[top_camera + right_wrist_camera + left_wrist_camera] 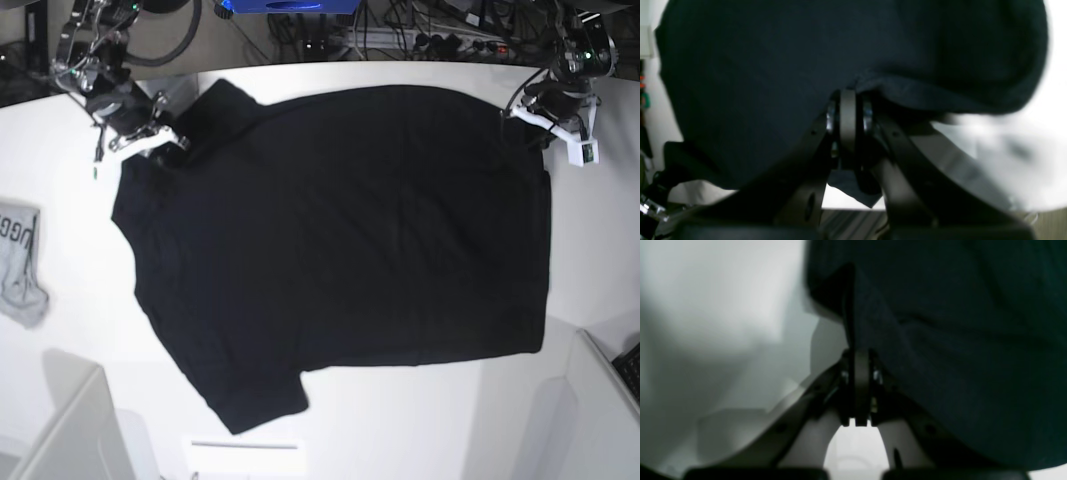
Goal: Fold the T-shirt properly
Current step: 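Lift the shoulder edge with both grippers and drag the shirt toward the robot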
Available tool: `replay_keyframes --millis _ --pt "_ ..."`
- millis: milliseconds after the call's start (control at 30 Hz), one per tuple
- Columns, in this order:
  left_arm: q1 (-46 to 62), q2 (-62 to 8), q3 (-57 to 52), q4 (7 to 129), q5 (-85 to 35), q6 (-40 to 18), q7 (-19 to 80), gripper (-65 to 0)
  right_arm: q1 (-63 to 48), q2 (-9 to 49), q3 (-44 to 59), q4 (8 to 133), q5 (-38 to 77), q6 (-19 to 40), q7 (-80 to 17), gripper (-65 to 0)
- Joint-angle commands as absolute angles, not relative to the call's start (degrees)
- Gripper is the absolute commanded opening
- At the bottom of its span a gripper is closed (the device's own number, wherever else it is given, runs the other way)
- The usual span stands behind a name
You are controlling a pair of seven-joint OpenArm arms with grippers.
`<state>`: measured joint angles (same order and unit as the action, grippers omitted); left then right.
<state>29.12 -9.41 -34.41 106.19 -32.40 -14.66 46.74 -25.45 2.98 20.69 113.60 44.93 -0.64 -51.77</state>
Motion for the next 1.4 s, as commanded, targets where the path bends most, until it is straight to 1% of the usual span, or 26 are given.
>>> replay_keyframes --millis 0,300,467,600,833,1100,1367 --pt "28.1 -9.9 -34.7 106.8 -32.7 -14.6 46.2 -65.0 -24.7 3.5 21.0 114.4 45.6 -0.5 -51.6 -65.0" --pt "23.3 -9.8 -34.8 106.8 -32.6 -14.5 50.9 -65.0 -18.9 3.6 21.0 111.4 45.5 -0.6 -53.8 -65.0" --pt "21.5 -9.8 -34.9 106.7 -32.6 -14.3 51.0 -65.0 -16.5 3.6 21.0 109.5 45.5 -0.6 -53.8 -65.0" --pt "19.6 -9.8 -34.8 105.3 -32.6 -10.3 51.6 -65.0 -14.5 3.6 21.0 109.3 45.4 -0.6 -53.8 -65.0" --pt "17.6 -9.8 -34.7 103.3 -32.6 -8.0 51.6 -65.0 -10.2 4.6 20.6 105.8 45.4 -0.6 -55.7 -65.0" --pt "16.0 -9.7 -34.9 99.8 -32.7 -7.4 51.5 -65.0 -6.9 4.7 20.4 102.2 45.4 -0.6 -55.9 -65.0" --pt "14.7 -9.7 -35.3 99.4 -32.7 -7.4 51.4 -65.0 -3.3 4.8 20.4 97.8 45.4 -0.6 -55.9 -65.0"
